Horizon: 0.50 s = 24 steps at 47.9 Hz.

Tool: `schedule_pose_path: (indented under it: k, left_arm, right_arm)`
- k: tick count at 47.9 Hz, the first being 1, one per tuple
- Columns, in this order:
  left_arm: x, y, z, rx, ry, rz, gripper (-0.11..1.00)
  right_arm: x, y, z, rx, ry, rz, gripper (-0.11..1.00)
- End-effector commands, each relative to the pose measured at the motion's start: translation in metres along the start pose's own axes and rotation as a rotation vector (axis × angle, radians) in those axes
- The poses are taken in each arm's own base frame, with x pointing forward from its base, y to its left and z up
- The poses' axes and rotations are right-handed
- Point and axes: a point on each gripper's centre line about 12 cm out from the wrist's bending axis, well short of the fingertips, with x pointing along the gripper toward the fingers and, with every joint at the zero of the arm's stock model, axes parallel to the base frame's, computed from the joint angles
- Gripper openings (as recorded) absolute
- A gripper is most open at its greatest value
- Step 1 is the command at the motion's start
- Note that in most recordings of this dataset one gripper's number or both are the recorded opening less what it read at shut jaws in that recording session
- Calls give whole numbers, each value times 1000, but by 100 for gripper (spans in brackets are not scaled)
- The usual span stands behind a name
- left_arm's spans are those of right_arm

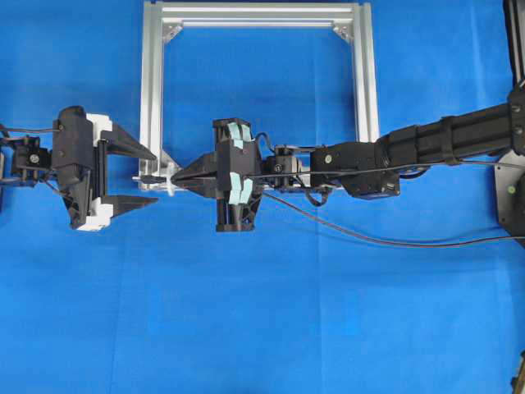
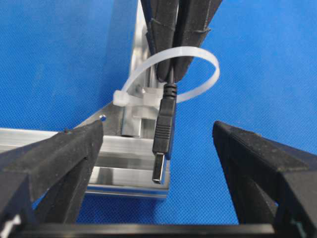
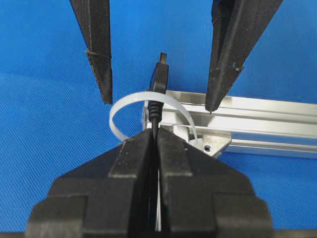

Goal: Insert the wire through the string loop located on the left side.
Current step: 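Close the left gripper on the cable plug past the loop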

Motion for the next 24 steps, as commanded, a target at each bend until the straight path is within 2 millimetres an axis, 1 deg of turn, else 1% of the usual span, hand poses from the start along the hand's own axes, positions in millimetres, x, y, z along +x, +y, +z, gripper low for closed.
schedule_pose_path:
  k: [1, 5, 7, 11, 14, 18, 19, 24]
  left_arm:
    - [2, 0, 6, -1, -23, 1, 86]
    - [2, 0, 8, -1, -29, 1, 82]
    - [3, 0, 9, 0, -32, 0, 74]
    - [4, 0, 10, 6, -37, 3, 51]
    - [4, 0, 10, 12, -37, 3, 30]
    - [3, 0, 10, 14, -34, 2, 9]
    - [3, 0, 10, 14, -34, 2, 7]
    - [3, 0, 9, 14, -29, 2, 8]
  right_arm:
    - [-1, -1, 18, 2, -45, -2, -1]
    - [-1, -1, 17, 4, -43, -2, -1]
    - [-1, 0, 18, 2, -45, 0, -1]
    - [-1, -1, 18, 2, -45, -2, -1]
    - [-1, -1, 18, 2, -45, -2, -1]
    - [-1, 0, 17, 2, -43, 0, -1]
    - [-1, -1, 17, 2, -43, -2, -1]
    - [-1, 0, 18, 2, -45, 0, -1]
